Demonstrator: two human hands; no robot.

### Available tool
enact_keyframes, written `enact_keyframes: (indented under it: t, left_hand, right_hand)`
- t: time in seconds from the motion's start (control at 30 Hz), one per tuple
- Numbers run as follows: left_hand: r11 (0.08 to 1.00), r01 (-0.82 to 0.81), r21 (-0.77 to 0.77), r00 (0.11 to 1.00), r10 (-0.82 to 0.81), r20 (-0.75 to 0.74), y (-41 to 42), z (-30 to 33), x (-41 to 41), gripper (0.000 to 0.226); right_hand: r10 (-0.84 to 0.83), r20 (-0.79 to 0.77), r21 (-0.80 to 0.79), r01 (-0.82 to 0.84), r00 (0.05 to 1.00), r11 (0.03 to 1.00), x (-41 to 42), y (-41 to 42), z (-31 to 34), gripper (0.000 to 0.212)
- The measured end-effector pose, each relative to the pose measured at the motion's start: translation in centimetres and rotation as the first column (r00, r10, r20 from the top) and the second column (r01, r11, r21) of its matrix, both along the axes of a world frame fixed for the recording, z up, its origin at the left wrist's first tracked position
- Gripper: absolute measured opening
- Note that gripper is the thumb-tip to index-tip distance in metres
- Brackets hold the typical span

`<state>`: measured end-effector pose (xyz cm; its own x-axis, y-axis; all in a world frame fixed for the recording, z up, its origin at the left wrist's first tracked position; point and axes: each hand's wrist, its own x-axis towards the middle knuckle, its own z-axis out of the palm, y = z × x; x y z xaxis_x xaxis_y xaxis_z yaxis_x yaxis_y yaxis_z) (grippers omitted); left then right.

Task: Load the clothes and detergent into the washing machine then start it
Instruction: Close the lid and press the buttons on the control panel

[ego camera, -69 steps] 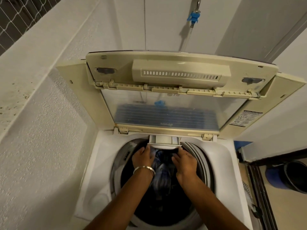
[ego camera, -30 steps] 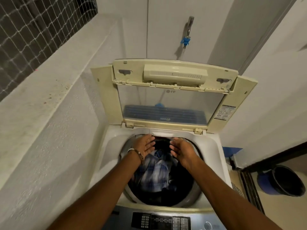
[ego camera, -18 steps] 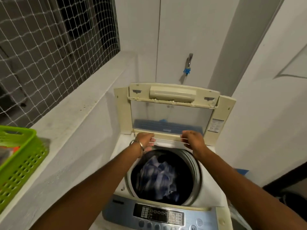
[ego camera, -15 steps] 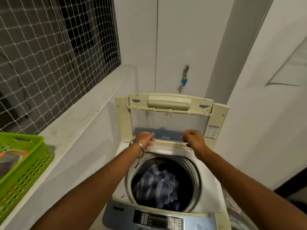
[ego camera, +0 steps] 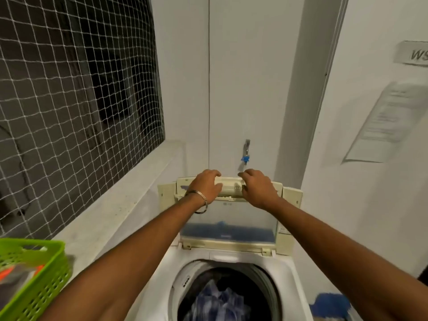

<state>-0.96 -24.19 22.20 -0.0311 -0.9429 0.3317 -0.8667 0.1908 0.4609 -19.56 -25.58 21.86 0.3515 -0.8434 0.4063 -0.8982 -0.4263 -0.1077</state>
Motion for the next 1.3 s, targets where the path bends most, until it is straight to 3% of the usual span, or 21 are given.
enact_keyframes:
  t: [0.2, 0.4, 0.57, 0.8, 1.03, 1.3]
  left_hand:
    - [0.983, 0.084, 0.166, 0.955, -0.127, 0.267, -2.9, -0.9, 0.8, 0.064]
    - [0.975, 0.055, 0.215, 0.942, -0.122, 0.312, -4.3, -1.5, 1.3, 0.061]
    - [0.981, 0.015, 0.195, 0.947, -0.076, 0.313, -4.3, -2.3, 1.5, 0.056]
    - [0.996, -0.006, 0.085, 0.87, -0.037, 0.492, -3.3, -1.5, 1.4, 0.038]
    - [0.97, 0.083, 0.23, 0.895, -0.174, 0.411, -1.2, -1.8, 1.8, 0.034]
    - [0.855, 0.127, 0.502, 0.87, -0.339, 0.357, 0.7, -1.5, 1.5, 0.039]
  right_hand:
    - [-0.019, -0.171, 0.141, 0.043, 0.985, 0.989, 0.6, -2.1, -0.5, 0.058]
    - [-0.006, -0.179, 0.23, 0.047, 0.984, 0.972, 0.6, -3.1, -1.0, 0.047]
    - [-0.017, -0.194, 0.16, 0.049, 0.981, 0.986, 0.4, -3.2, -1.5, 0.04]
    - [-0.038, -0.214, 0.081, 0.057, 0.976, 0.995, 0.3, -2.5, -1.9, 0.035]
    - [0.045, -0.086, 0.208, -0.026, 0.995, 0.978, -0.1, -0.1, -2.7, 0.024]
    - [0.132, -0.052, 0.413, -0.099, 0.99, 0.905, -0.3, 2.3, -2.4, 0.03]
